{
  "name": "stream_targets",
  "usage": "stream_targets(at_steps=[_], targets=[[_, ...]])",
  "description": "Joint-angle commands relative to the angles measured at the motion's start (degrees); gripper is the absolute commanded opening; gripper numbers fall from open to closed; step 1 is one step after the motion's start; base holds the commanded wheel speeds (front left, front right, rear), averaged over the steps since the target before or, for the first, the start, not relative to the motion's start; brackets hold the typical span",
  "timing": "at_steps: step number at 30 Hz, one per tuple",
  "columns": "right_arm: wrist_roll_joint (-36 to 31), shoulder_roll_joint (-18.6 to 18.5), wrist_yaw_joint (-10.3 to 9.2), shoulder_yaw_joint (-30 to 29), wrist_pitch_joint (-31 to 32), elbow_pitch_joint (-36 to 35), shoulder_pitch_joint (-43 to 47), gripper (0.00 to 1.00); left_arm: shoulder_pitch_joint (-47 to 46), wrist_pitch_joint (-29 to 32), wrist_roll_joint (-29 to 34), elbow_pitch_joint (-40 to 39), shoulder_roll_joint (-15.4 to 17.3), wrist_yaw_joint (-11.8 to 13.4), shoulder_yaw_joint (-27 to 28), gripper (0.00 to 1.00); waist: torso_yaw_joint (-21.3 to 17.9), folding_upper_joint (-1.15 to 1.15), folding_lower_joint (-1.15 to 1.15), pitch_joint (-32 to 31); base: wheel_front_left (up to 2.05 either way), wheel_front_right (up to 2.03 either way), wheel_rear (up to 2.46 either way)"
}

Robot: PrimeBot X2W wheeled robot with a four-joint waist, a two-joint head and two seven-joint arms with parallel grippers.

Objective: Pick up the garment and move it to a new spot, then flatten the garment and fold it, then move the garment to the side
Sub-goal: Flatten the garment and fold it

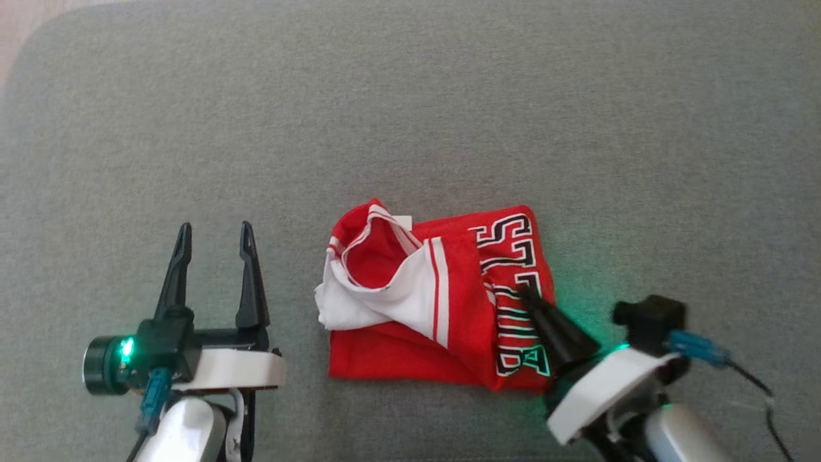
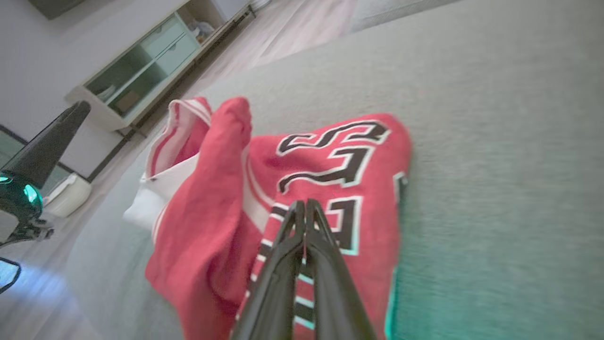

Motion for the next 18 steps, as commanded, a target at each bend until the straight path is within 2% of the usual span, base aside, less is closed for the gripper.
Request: stream_targets(at_steps=[1,11,17,18], targets=[[1.19,-0.12,-0.04,2.89,-0.54,-0.48,-2.69,0.00,-2.34,-0.87,-0.06,-1.25,0.46,-0.01,1.77,1.00,0.62,0.00,0.00,0.33,0.00,0.00,0.00],[6.56,0.86,-0.04,12.61,-2.57,7.14,-10.18,0.00,-2.98,-2.04,-0.50,0.60,-0.38,-0.33,1.05,1.00,2.66,0.00,0.00,0.34,0.00,0.00,0.00],[11.01,-0.08,-0.04,22.84,1.98,6.71,-12.72,0.00,-3.02,-2.32,-0.75,1.11,-0.54,-0.35,0.80,1.00,3.07,0.00,0.00,0.14,0.00,0.00,0.00],[11.01,-0.08,-0.04,22.84,1.98,6.71,-12.72,0.00,-3.02,-2.32,-0.75,1.11,-0.54,-0.35,0.80,1.00,3.07,0.00,0.00,0.14,0.00,0.00,0.00]])
